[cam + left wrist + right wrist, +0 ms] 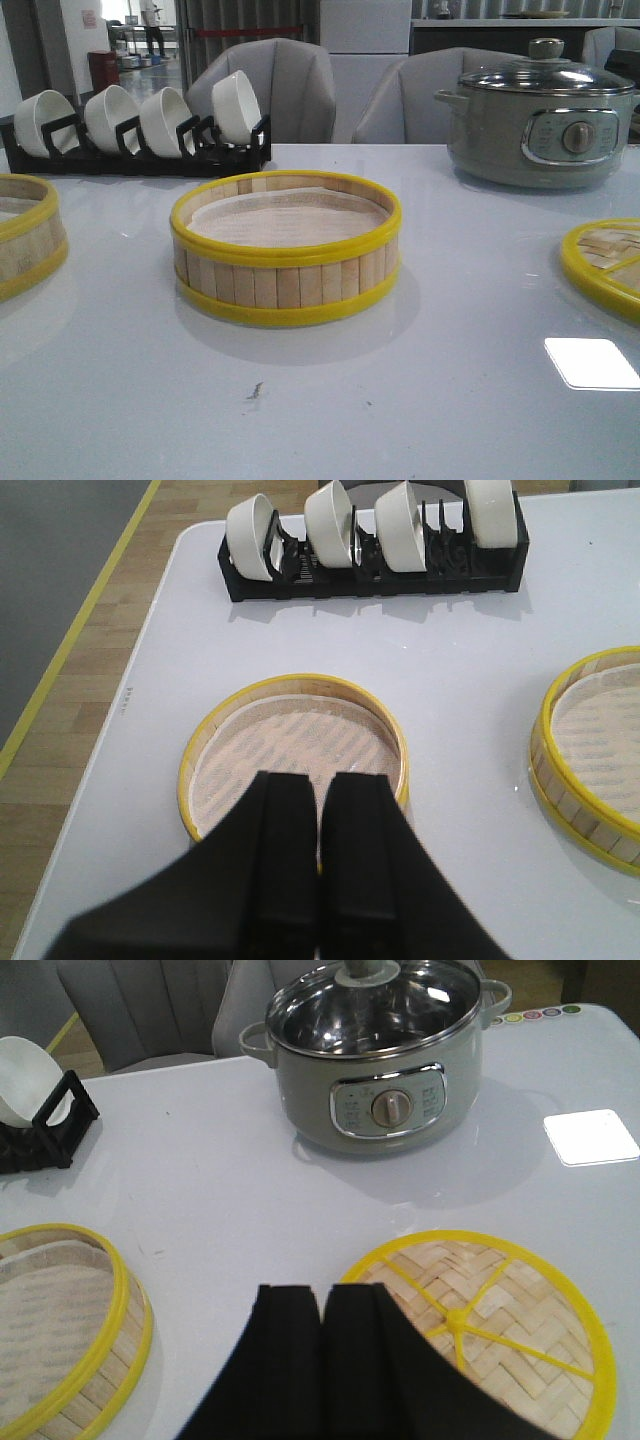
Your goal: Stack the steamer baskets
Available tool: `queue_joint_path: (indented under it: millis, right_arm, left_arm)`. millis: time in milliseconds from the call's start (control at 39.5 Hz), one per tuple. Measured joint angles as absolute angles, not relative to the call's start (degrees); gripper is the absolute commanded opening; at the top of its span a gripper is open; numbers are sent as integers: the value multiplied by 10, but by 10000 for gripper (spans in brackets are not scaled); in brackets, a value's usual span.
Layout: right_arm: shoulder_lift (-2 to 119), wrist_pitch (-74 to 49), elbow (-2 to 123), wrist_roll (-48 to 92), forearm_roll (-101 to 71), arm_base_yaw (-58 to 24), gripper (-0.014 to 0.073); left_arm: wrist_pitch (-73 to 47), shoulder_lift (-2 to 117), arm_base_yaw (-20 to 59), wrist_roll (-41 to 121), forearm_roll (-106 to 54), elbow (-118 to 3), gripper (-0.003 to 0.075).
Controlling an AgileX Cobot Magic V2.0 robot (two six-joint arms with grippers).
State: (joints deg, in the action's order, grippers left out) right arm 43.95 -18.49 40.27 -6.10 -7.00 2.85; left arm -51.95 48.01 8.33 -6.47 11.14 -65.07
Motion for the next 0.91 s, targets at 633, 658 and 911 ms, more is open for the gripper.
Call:
queue_joint_path:
  millis: [633,658,911]
  right_arm:
    - [440,-114,404,-61,-73,28,423]
    - [440,-115,404,-61,-73,28,423]
    - [440,-123,404,-61,-73,28,423]
  left_arm:
    - [-513,565,83,-68,83,-652,487]
    - [-509,580,83,-68,76,-652,487]
    - [-437,727,83,-68,59,-652,487]
